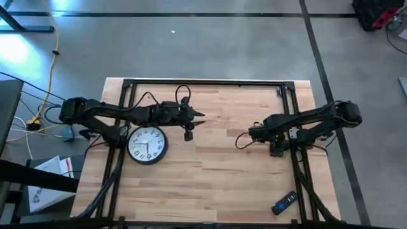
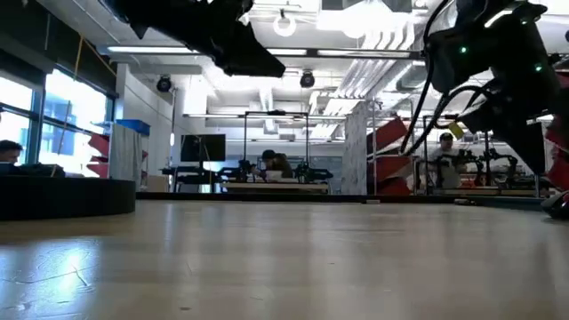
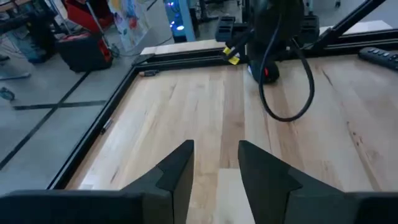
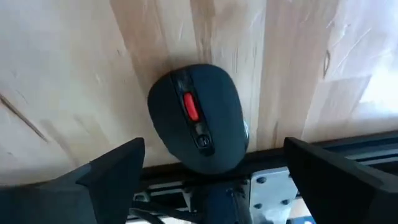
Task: Insert battery
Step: Insert the black battery into the black computer mouse
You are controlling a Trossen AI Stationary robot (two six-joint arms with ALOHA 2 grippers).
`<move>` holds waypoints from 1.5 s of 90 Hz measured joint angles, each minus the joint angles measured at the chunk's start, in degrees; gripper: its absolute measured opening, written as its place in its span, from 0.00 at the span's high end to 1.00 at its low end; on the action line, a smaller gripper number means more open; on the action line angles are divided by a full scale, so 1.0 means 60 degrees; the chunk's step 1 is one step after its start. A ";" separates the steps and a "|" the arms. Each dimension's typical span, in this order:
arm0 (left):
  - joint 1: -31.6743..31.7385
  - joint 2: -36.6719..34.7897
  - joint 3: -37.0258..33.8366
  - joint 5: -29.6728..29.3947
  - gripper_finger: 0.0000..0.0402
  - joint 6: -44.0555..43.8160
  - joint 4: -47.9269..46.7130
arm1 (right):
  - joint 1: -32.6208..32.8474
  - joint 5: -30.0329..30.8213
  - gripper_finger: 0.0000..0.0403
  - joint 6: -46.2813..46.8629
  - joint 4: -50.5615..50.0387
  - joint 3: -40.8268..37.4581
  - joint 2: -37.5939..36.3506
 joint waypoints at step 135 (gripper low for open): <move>-0.0003 0.0000 0.0002 0.0004 0.73 -0.0155 -0.0464 | 0.0101 0.0164 0.21 -0.0425 0.1141 0.0011 0.3989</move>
